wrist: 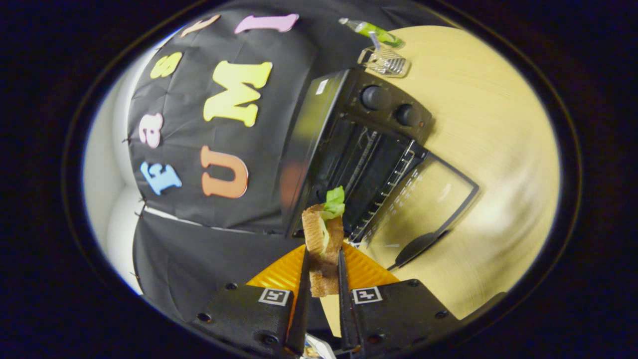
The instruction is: Open the toaster oven, put the food inside, and close the toaster oven door.
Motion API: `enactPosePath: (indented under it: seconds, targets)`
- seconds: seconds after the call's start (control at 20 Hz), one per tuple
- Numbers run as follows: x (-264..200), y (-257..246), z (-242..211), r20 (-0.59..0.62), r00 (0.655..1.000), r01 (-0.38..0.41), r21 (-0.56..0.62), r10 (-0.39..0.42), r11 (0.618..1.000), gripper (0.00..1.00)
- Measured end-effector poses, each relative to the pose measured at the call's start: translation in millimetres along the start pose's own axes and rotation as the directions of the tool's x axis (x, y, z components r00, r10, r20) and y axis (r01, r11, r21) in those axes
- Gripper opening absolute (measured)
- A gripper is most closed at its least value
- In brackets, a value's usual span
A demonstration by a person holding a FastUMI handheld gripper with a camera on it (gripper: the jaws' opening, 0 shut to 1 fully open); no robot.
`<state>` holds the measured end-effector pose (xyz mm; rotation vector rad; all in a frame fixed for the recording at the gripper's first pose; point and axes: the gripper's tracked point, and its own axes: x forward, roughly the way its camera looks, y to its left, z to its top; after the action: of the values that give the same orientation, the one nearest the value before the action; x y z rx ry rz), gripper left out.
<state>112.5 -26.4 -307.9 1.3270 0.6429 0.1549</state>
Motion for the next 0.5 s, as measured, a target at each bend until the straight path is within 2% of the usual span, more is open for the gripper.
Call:
enactPosePath:
  seconds: [0.15, 0.5]
  targets:
    - [27.9, -16.3, 26.6, 0.066, 0.998, -0.017, 0.034, 0.015, 0.999, 0.32]
    - [91.6, -27.7, 67.5, 0.215, 0.972, -0.125, 0.144, 0.092, 0.982, 0.32]
